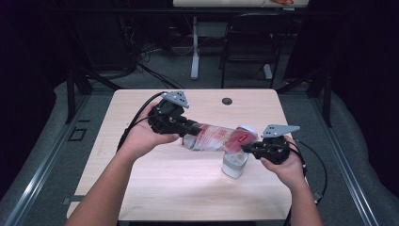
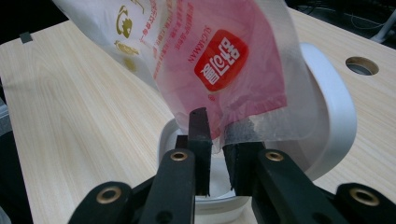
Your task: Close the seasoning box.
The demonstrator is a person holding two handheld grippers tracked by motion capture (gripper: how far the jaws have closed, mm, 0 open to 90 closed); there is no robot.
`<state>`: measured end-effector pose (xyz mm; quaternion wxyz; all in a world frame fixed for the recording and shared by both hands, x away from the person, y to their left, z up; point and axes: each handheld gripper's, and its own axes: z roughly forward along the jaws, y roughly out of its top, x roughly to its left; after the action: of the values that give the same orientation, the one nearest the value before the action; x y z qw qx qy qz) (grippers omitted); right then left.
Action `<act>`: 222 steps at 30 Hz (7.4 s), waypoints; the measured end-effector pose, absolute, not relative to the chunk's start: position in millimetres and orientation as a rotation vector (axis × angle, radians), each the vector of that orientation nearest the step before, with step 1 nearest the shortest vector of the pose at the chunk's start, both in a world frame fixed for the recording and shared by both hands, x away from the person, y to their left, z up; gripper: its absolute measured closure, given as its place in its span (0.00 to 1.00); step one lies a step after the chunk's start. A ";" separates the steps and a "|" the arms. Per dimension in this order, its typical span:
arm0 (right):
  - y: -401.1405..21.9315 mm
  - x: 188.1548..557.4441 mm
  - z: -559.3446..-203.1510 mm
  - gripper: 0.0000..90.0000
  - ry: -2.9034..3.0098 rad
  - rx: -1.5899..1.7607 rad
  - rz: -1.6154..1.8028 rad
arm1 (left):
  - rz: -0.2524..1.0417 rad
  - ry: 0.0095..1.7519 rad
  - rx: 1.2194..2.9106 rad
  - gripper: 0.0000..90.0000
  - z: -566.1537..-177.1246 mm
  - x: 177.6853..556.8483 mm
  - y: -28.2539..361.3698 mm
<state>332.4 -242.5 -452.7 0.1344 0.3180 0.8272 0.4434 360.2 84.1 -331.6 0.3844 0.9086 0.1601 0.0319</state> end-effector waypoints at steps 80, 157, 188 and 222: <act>-251.1 330.0 -451.6 0.90 2.406 0.932 1.230 | 0.065 0.390 2.323 0.84 -328.9 361.5 69.1; -248.4 331.8 -454.5 0.90 2.416 0.933 1.235 | 0.082 0.392 2.300 0.81 -322.8 361.8 66.8; -252.0 333.8 -457.8 0.88 2.416 0.954 1.243 | 0.078 0.383 2.291 0.81 -321.9 361.5 63.3; -252.6 327.7 -449.3 0.89 2.465 0.904 1.253 | 0.062 0.386 2.294 0.81 -315.1 357.6 62.0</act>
<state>327.7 -252.6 -449.3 0.1159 0.3086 0.8417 0.4277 357.6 62.0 -315.1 0.3961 0.9051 0.1524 0.0245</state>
